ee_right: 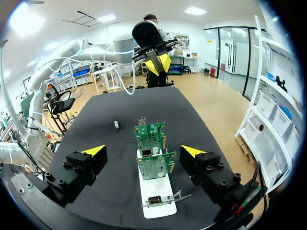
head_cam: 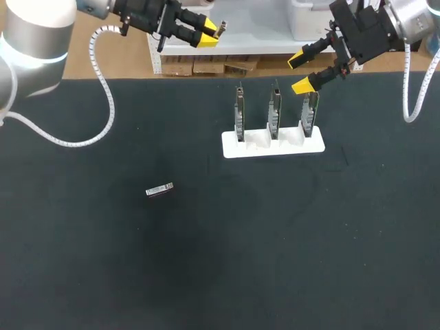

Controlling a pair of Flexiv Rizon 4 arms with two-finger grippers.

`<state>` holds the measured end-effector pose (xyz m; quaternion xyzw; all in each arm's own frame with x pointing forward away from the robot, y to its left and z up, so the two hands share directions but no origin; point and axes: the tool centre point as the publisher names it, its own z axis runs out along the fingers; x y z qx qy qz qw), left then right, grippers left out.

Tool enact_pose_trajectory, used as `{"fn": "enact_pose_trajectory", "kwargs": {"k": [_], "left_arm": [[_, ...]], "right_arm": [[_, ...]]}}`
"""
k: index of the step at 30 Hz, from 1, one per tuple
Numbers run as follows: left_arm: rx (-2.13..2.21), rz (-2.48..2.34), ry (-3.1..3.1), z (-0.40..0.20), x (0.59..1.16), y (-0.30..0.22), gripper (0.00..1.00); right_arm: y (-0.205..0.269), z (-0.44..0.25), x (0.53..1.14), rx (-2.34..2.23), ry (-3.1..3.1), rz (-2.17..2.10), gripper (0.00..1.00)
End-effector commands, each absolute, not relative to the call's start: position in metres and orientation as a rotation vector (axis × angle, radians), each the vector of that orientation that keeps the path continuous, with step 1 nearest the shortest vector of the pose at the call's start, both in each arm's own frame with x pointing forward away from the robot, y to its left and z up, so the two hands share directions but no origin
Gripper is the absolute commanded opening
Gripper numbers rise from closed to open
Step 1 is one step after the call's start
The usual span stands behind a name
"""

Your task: Pick up the optical module with the left hand, and insert it into the network port with the right hand.

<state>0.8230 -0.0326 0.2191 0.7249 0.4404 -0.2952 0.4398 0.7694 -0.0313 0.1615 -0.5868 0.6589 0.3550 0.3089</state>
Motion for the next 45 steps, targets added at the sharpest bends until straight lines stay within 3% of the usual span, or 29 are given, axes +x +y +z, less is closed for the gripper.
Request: {"fn": "enact_pose_trajectory", "kwargs": {"k": [1, 45], "left_arm": [[1.768, -0.76, 1.06, 0.217, 0.825, -0.037, 0.0], [1.461, -1.164, 1.0, 0.206, 0.785, -0.122, 0.0]], "right_arm": [[-0.031, 0.162, 0.769, -1.55, 1.742, 0.935, 1.0], [-0.031, 0.162, 0.769, -1.55, 1.742, 0.935, 1.0]]}}
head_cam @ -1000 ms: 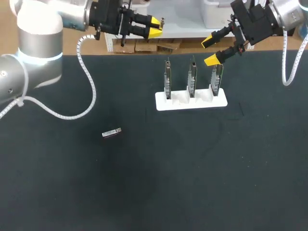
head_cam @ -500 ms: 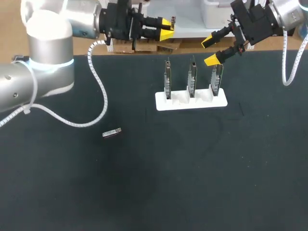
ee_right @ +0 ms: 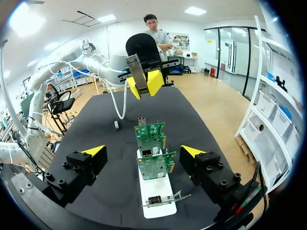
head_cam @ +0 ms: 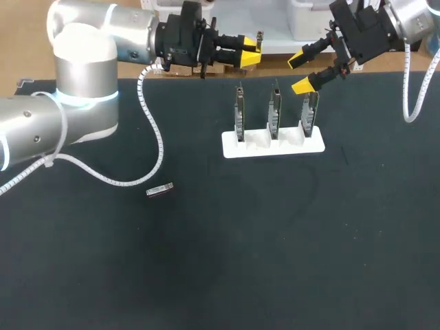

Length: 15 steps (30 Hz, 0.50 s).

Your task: Pick up the optical module with the left hand, and insert it into the network port with the right hand.

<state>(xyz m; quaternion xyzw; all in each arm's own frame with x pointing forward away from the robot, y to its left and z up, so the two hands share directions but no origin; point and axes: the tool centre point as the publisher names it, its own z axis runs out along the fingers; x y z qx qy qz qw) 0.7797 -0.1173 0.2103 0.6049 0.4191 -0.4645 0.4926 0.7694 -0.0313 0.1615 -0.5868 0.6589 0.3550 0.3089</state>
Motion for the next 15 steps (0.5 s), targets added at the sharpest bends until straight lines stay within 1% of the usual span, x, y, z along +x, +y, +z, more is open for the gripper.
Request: {"fn": "enact_pose_trajectory", "kwargs": {"k": [1, 15], "left_arm": [[1.452, -1.182, 1.005, 0.2041, 0.7836, -0.1235, 0.0], [1.508, -1.131, 0.982, 0.2065, 0.7839, -0.1238, 0.0]], "right_arm": [[-0.031, 0.1615, 0.7686, -1.55, 1.742, 0.935, 1.0], [-0.031, 0.1615, 0.7686, -1.55, 1.742, 0.935, 1.0]]}}
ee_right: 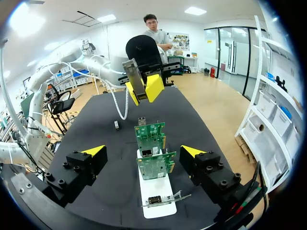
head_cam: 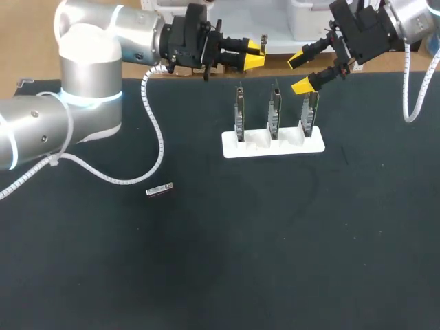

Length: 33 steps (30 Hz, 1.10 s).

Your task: Pick up the optical module with the left hand, and insert it into the network port with the right hand.

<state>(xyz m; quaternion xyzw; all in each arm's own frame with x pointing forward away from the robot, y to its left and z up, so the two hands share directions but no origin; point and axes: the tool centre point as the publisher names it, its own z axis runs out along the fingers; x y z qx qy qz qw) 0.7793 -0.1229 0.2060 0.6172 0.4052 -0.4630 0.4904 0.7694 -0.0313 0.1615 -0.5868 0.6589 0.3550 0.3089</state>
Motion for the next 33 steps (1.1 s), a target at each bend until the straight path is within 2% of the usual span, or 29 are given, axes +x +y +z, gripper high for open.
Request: {"fn": "enact_pose_trajectory", "kwargs": {"k": [1, 19, 33], "left_arm": [[1.508, -1.131, 0.982, 0.207, 0.784, -0.124, 0.0], [1.486, -1.171, 0.997, 0.203, 0.786, -0.13, 0.0], [1.42, -1.147, 1.105, 0.206, 0.761, -0.122, 0.0]], "right_arm": [[-0.031, 0.162, 0.769, -1.55, 1.742, 0.935, 1.0], [-0.031, 0.162, 0.769, -1.55, 1.742, 0.935, 1.0], [-0.031, 0.162, 0.769, -1.55, 1.742, 0.935, 1.0]]}}
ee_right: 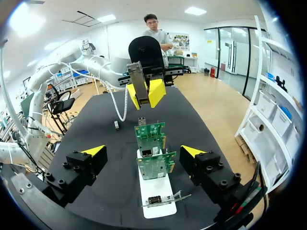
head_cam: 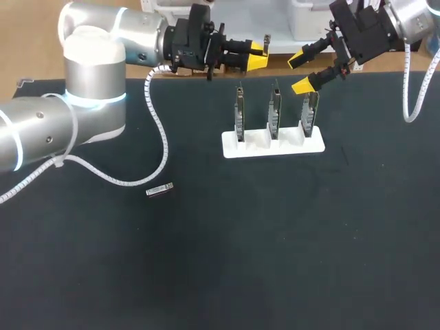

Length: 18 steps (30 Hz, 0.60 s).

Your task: Pick up the optical module with the left hand, and insert it into the network port with the right hand.

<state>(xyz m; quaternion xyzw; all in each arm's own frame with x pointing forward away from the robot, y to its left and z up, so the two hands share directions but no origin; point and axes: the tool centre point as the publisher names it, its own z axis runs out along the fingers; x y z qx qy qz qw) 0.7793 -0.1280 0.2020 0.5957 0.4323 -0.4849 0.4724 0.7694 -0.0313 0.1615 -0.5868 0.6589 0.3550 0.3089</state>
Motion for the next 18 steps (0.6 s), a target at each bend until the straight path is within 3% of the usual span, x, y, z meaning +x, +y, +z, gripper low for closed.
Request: {"fn": "enact_pose_trajectory", "kwargs": {"k": [1, 18], "left_arm": [[1.41, -1.146, 1.115, 0.206, 0.759, -0.121, 0.0], [1.271, -1.041, 1.195, 0.207, 0.749, -0.126, 0.0]], "right_arm": [[-0.031, 0.162, 0.769, -1.55, 1.742, 0.935, 1.0], [-0.031, 0.162, 0.769, -1.55, 1.742, 0.935, 1.0]]}}
